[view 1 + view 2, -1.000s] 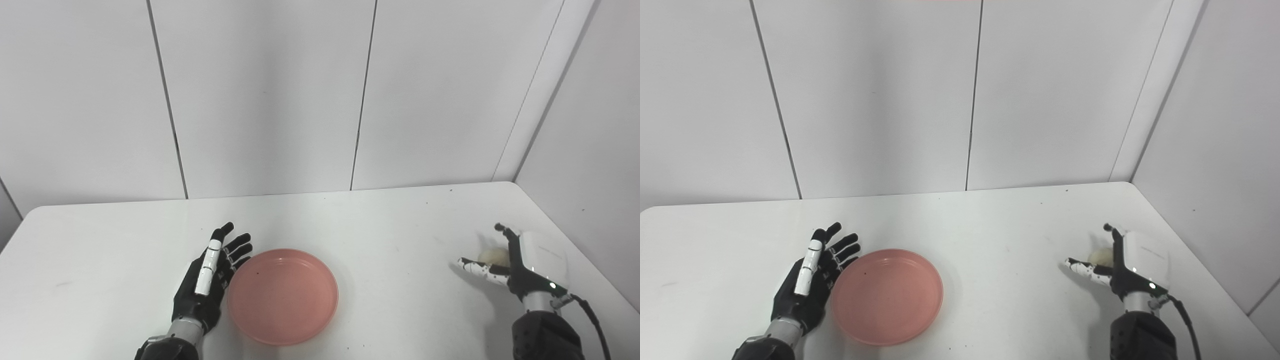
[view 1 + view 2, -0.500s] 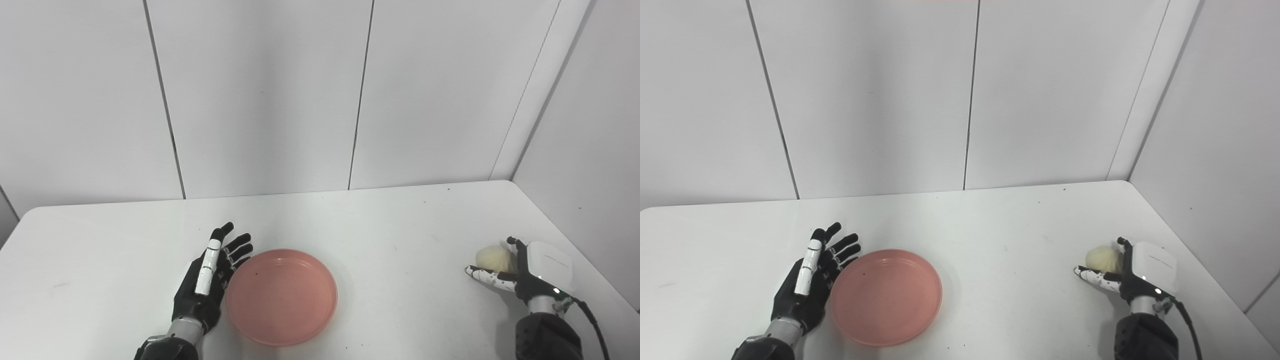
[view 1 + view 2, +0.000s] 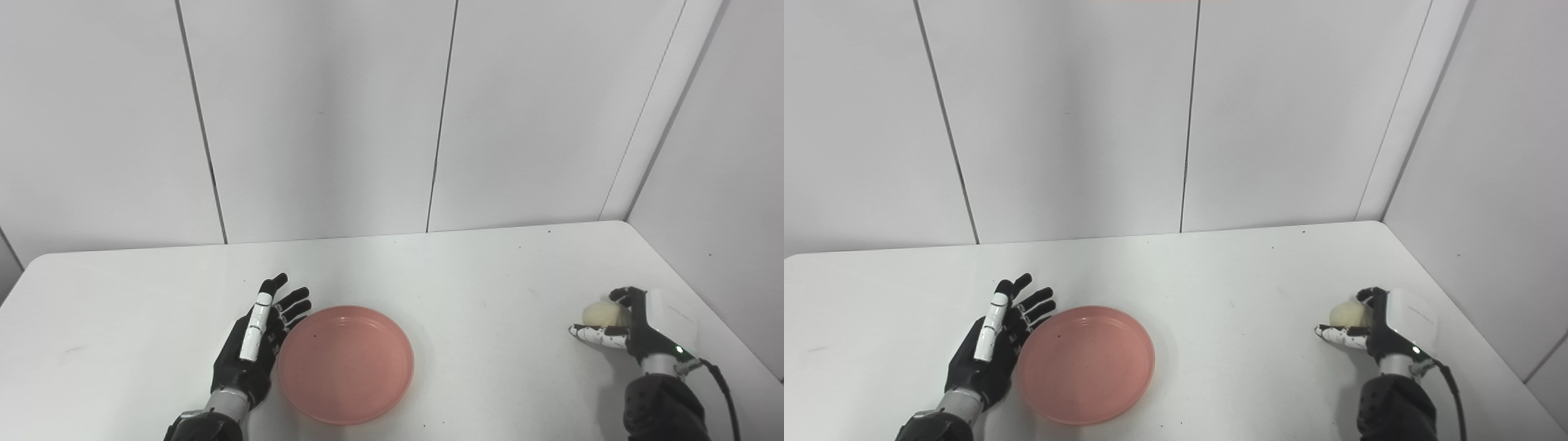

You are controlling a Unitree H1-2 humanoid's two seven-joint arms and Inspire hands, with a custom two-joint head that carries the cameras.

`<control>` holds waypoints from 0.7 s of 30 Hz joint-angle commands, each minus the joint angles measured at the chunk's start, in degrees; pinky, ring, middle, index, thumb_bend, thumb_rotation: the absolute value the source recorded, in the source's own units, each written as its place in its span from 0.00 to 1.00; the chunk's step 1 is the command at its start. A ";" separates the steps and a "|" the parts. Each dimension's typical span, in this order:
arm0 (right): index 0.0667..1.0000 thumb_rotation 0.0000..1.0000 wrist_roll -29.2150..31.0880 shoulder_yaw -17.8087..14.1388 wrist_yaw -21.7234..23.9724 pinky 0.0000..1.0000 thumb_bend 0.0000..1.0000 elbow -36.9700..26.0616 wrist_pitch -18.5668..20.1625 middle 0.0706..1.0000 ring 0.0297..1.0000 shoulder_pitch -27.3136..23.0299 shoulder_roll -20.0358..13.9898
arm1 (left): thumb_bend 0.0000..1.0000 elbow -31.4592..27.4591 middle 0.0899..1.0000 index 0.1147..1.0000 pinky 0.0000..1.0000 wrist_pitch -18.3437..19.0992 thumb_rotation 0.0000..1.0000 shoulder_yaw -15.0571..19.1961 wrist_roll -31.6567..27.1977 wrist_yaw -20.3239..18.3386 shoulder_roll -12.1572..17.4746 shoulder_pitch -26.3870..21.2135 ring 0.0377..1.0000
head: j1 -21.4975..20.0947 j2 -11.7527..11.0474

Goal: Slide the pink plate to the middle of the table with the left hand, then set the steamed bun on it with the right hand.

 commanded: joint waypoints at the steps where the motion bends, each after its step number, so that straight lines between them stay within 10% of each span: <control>1: 0.46 0.02 -2.48 -1.46 0.31 0.24 0.54 1.31 0.78 0.38 0.29 -0.25 -0.72 | 0.65 -0.32 0.79 0.90 0.81 1.29 0.84 -0.22 -0.05 -0.13 0.30 0.00 0.81 | 0.09 0.08; 12: 0.44 0.00 -12.17 -7.81 12.14 0.35 0.53 -1.41 0.78 0.47 0.45 -1.25 2.14 | 0.66 0.02 0.78 0.90 0.81 1.63 0.84 -0.35 -0.10 -0.78 0.70 -0.17 0.81 | 0.00 0.35; 21: 0.45 0.00 -11.90 -6.38 12.23 0.27 0.53 -4.53 0.77 0.41 0.32 -0.41 1.82 | 0.65 -0.26 0.79 0.90 0.80 2.00 0.85 -0.48 -0.04 -1.19 0.73 -0.10 0.80 | -0.03 0.43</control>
